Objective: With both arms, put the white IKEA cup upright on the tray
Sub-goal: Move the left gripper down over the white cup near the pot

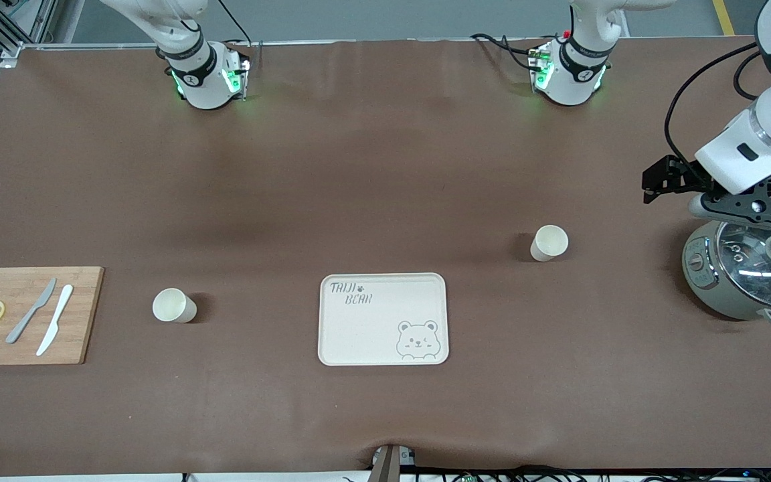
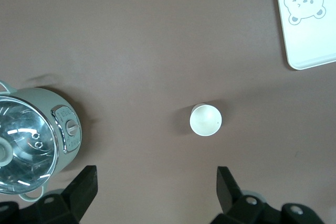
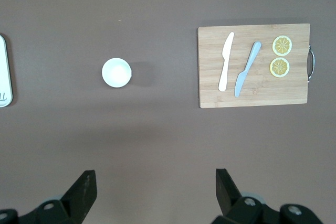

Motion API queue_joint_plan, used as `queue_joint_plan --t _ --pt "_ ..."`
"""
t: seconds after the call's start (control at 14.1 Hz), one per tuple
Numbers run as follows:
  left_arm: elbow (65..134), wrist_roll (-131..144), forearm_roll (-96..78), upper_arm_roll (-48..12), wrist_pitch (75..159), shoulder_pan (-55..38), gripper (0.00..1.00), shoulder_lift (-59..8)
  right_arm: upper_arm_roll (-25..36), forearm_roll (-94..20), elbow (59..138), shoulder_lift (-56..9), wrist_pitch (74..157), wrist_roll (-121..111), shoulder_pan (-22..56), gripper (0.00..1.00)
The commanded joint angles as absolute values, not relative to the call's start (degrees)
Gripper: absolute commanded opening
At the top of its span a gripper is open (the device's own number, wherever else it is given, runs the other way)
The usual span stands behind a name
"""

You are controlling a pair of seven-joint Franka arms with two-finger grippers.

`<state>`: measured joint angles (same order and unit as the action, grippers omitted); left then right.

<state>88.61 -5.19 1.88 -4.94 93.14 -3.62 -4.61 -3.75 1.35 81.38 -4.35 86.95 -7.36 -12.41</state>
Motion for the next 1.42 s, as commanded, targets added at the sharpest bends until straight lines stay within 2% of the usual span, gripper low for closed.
queue_joint_plan --t 0.0,0.78,1.35 --pt "88.4 -4.0 3.3 -5.3 93.3 -4.0 1.00 -4.6 -4.3 1.1 81.5 -3.5 86.7 -8.1 -13.4 1.00" --pt "89.5 0.4 2.5 -6.2 96.1 -6.8 1.00 -8.9 -4.4 1.0 81.5 -3.5 86.7 -8.1 -12.9 1.00" --pt "111.8 1.8 2.5 -8.4 114.9 -6.1 1.00 -5.0 -4.6 1.5 81.5 -3.6 86.8 -8.3 -12.6 1.00"
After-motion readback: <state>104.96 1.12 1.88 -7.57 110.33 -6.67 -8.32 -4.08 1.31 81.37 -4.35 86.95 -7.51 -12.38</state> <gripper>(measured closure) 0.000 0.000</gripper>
